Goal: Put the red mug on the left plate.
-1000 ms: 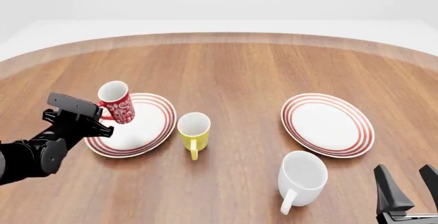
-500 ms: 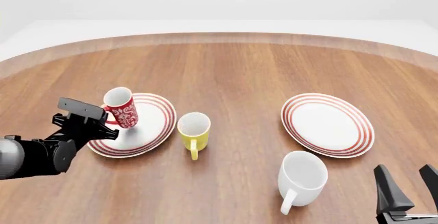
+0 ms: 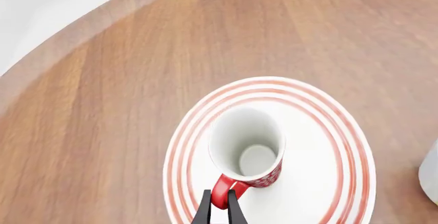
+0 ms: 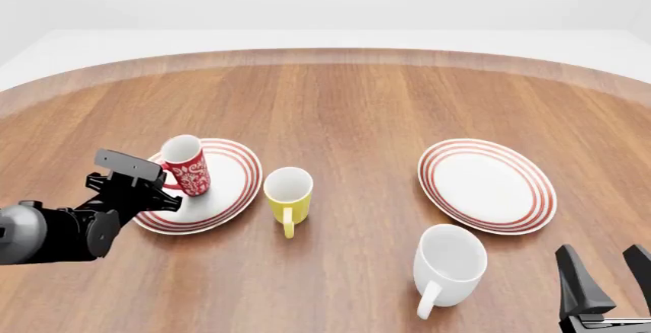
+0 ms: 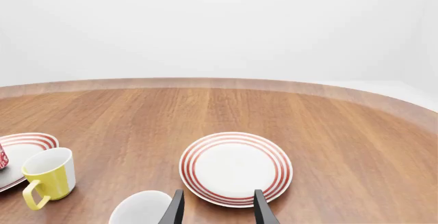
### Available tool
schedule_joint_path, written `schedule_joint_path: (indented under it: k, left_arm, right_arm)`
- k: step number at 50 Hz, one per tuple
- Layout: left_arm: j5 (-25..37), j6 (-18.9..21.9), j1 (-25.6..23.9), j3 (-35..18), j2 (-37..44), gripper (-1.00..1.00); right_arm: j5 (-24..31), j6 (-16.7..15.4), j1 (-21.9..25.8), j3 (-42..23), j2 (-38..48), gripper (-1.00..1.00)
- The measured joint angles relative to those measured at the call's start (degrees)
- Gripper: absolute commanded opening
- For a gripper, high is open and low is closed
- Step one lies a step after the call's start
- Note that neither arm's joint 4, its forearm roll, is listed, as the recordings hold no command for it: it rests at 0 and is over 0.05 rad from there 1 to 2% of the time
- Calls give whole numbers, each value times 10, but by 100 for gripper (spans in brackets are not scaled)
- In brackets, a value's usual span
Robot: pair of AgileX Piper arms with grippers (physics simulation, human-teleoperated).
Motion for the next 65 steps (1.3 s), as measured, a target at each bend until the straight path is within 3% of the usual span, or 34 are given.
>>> schedule_joint_path:
  k: [3, 4, 22, 31, 46, 65]
  left_arm:
    - [0, -2, 0, 1, 3, -100]
    - [0, -3, 0, 2, 4, 100]
    - [-16, -3, -2, 33, 15, 100]
    - [-16, -6, 0, 68, -17, 100]
    - [59, -17, -26, 138, -192, 100]
    - [259, -51, -40, 175, -490, 100]
  right_arm:
    - [0, 0, 0, 0, 0, 100]
    - [0, 0, 0, 0, 0, 100]
    - [0, 0, 0, 0, 0, 100]
    - [0, 0, 0, 0, 0, 100]
    - [0, 0, 0, 0, 0, 100]
    - [0, 0, 0, 0, 0, 100]
